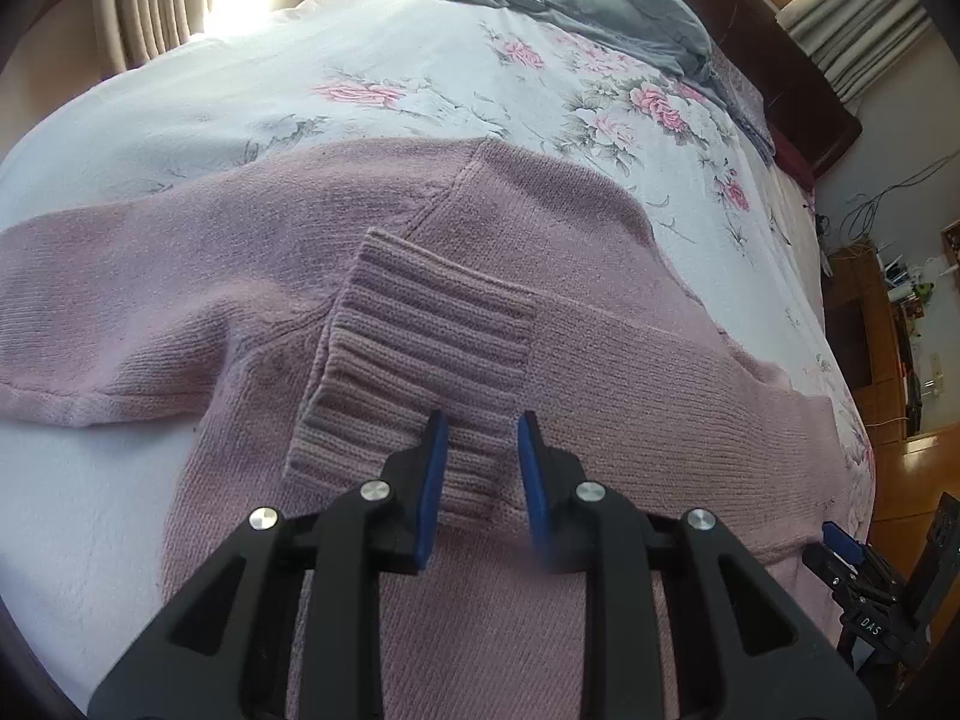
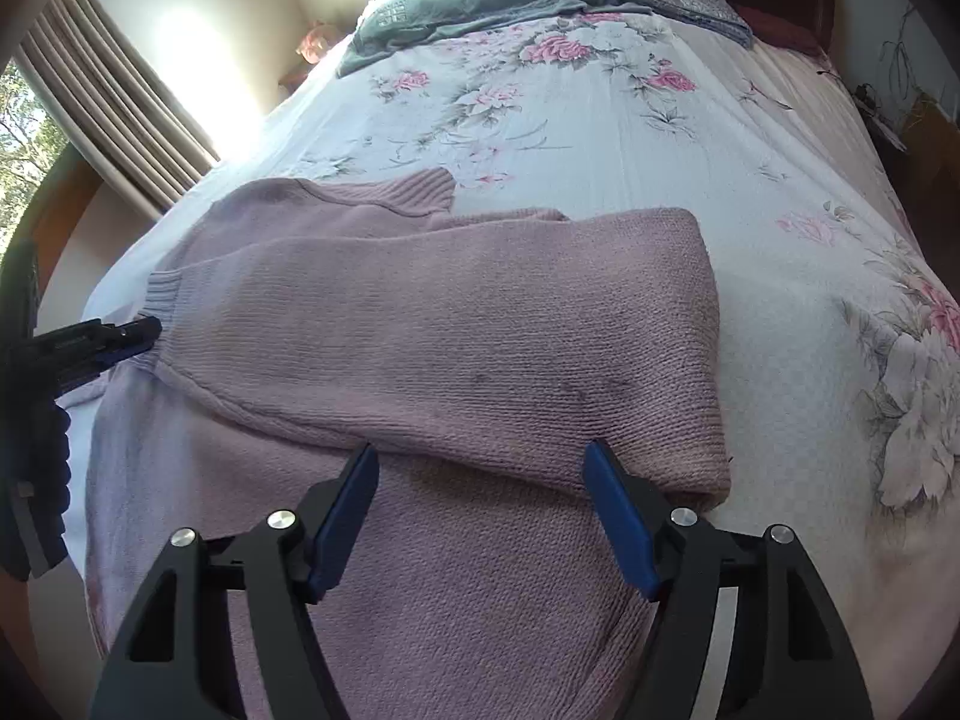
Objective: Fold small clothes
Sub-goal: 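Open the left tool and lift it off the folded sleeve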
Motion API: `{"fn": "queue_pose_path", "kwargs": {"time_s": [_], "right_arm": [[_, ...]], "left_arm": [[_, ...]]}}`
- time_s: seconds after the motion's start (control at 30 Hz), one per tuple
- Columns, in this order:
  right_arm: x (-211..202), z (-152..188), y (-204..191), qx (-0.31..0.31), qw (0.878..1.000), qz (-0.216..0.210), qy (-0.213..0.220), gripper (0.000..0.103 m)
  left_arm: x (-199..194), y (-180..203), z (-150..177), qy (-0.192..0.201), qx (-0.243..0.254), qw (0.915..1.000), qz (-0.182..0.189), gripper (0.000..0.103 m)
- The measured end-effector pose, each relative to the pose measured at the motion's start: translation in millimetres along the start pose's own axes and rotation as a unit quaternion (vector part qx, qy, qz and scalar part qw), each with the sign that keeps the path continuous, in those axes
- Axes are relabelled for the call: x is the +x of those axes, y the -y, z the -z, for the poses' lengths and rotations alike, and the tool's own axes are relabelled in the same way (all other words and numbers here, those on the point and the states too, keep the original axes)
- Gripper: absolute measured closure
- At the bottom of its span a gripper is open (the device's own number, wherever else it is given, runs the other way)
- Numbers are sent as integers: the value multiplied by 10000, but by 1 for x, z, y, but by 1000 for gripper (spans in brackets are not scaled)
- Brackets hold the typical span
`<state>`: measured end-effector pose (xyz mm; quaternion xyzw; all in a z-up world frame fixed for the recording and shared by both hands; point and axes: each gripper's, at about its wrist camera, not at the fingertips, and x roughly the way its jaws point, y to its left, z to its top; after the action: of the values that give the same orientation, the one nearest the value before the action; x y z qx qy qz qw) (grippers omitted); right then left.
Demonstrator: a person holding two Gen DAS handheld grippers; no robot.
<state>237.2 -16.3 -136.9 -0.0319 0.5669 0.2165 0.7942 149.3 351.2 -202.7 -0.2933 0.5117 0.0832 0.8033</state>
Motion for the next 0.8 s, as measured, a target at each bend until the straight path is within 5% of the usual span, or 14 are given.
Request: {"fn": "queue_pose_path", "kwargs": {"time_s": [0.03, 0.13, 0.33, 0.53, 0.67, 0.8], "right_arm": [[-8, 2, -6, -18, 9998, -196, 55, 32], [-24, 9, -34, -225, 9992, -303, 100, 32], [-13, 27, -89, -644, 9952, -710, -197, 32], [26, 36, -117, -741, 9938, -622, -555, 32], [38, 33, -119, -631, 9951, -548, -532, 32], [43, 28, -116, -424, 9960, -584, -521, 31]], "left_arm": [[-10, -6, 3, 123, 3, 9999, -29, 51], [-38, -39, 14, 354, -90, 9991, -197, 50], [-79, -162, 27, 613, -1109, 9893, -721, 50], [-104, -300, 42, 659, -2562, 9583, -1084, 51], [-114, -366, 49, 942, -3411, 9350, -234, 61], [-119, -401, 41, 1340, -3737, 9178, -106, 61]]}}
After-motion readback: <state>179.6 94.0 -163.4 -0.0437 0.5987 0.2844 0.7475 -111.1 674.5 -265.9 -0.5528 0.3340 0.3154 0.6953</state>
